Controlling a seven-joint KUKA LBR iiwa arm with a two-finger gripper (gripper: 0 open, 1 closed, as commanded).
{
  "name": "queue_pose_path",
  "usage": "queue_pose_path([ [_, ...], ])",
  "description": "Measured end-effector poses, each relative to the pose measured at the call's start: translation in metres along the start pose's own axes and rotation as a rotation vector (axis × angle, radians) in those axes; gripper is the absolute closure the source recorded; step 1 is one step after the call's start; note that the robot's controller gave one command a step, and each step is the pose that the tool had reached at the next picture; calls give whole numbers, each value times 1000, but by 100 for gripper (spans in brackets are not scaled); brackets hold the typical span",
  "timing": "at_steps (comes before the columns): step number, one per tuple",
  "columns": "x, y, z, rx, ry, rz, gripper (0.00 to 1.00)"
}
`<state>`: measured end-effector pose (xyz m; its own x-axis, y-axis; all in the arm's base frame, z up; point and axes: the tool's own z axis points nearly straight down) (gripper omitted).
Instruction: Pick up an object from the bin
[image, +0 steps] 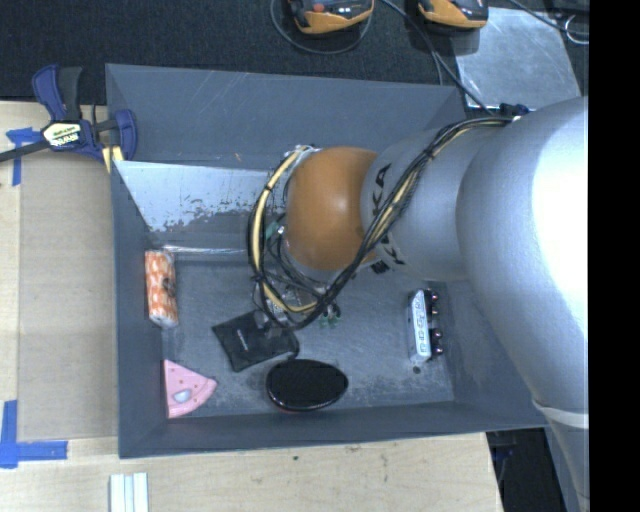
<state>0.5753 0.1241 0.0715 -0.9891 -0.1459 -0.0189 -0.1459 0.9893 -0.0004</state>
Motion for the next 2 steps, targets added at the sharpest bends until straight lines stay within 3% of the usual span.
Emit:
queue_pose_path([
  [1,1,0,1,0,2,-1,0],
  [2,1,0,1,0,2,-1,0],
])
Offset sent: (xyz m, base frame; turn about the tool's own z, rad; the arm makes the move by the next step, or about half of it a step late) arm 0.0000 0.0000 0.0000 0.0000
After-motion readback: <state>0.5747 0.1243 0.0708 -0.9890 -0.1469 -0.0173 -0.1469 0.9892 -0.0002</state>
